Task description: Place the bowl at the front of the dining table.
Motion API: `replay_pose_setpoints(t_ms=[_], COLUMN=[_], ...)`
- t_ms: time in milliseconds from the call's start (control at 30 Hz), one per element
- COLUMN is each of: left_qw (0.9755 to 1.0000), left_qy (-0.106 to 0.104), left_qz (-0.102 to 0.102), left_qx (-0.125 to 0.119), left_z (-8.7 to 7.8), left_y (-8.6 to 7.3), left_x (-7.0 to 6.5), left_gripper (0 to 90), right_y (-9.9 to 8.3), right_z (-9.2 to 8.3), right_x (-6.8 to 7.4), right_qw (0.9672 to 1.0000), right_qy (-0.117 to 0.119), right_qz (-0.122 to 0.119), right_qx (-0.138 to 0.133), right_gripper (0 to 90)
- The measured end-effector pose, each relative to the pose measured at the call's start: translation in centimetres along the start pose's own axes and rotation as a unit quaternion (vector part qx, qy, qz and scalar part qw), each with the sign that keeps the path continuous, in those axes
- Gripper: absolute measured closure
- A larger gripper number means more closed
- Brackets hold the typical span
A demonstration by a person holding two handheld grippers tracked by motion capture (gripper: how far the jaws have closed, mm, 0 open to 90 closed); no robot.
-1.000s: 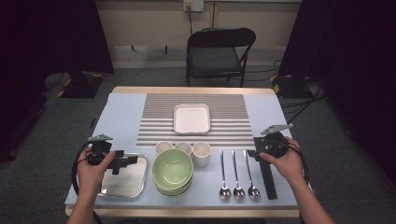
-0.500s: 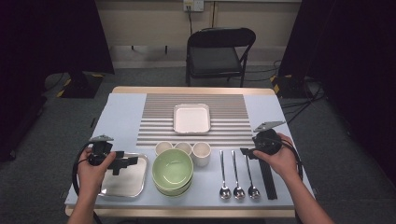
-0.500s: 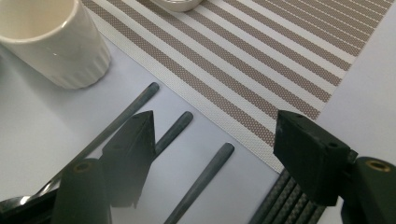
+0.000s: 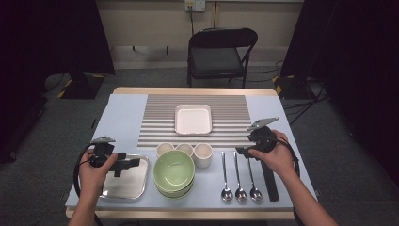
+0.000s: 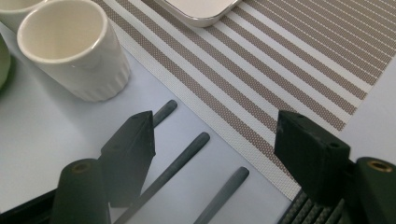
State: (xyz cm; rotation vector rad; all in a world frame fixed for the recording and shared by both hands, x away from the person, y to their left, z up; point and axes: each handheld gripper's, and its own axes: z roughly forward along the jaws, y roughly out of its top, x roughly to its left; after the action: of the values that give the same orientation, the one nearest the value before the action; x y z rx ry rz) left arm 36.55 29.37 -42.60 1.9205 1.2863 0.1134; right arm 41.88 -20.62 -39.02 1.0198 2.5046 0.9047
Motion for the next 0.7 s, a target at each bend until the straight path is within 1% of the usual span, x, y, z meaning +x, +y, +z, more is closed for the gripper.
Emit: replay_pose_setpoints(t_ms=[167,300,333,400,567,633,700], left_qw=[1.0,1.0,1.0,1.0,1.0,1.0,1.0], left_qy=[0.003,0.005,0.006,0.006,0.002,0.002,0.002], left_qz=[0.001,0.001,0.001,0.002,0.003,0.003,0.007], left_qx=[-0.001,-0.003,-0.003,-0.001,-0.001,-0.001,0.001], left_z=[0.0,-0.1,-0.1,0.0,0.0,0.0,0.0], left_y=[-0.1,-0.1,-0.1,-0.1,-0.1,-0.1,-0.1], left_x=[0.1,0.1,0.1,0.1,0.0,0.0,0.0], left_gripper=[21.6,21.6,21.6,21.6,21.6,21.6,21.7], right_y=[0.7,1.3,1.5,1.8,2.6,2.9,3.2], right_z=[0.0,0.1,0.1,0.1,0.3,0.4,0.5], right_x=[0.4,0.8,0.9,1.1,1.7,1.9,2.1], right_qw=[1.0,0.9999,0.9998,0.9997,0.9995,0.9993,0.9992], right_qy=[0.005,0.009,0.013,0.019,0.021,0.026,0.027], right_qz=[-0.006,-0.014,-0.013,-0.01,-0.021,-0.024,-0.028], right_qx=[0.003,0.001,-0.003,-0.006,-0.005,-0.009,-0.009], right_gripper=[28.5,28.5,28.5,28.5,28.5,28.5,28.5])
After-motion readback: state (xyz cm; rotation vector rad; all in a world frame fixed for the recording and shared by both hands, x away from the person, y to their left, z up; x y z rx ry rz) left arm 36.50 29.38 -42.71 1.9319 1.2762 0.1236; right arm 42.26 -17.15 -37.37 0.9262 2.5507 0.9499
